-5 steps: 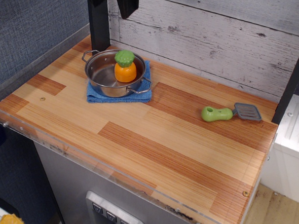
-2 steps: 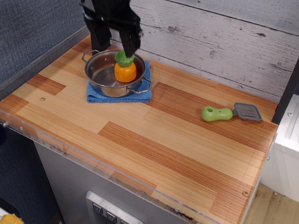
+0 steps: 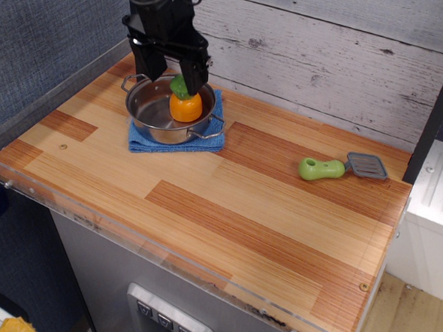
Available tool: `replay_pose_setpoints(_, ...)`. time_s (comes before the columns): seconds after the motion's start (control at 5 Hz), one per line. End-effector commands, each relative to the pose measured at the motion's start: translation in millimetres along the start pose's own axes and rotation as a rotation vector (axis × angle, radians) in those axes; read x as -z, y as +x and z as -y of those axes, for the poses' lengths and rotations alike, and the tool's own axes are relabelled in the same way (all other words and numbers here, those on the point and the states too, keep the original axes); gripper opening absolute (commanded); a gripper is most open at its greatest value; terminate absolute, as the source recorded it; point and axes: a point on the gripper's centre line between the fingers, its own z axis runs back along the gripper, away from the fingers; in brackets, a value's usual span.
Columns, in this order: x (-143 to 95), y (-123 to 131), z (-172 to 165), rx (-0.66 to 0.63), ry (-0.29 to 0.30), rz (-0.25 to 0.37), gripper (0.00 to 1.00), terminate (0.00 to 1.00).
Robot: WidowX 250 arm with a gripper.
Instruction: Place the carrot behind the green spatula
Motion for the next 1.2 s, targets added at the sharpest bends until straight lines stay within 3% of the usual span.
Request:
replay_pose_setpoints(0.0, 3, 10, -10, -0.020, 0.027, 0.024, 1.00, 0.00)
replay_pose_setpoints(0.2, 5, 8, -8, -0.012, 0.034, 0.011, 0.00, 0.00)
replay_pose_setpoints(0.8, -3, 9, -3, -0.001, 0.048, 0.017, 0.00, 0.00)
replay_pose_setpoints(1.0, -21, 13, -1, 0.016, 0.078, 0.020, 0.00, 0.00)
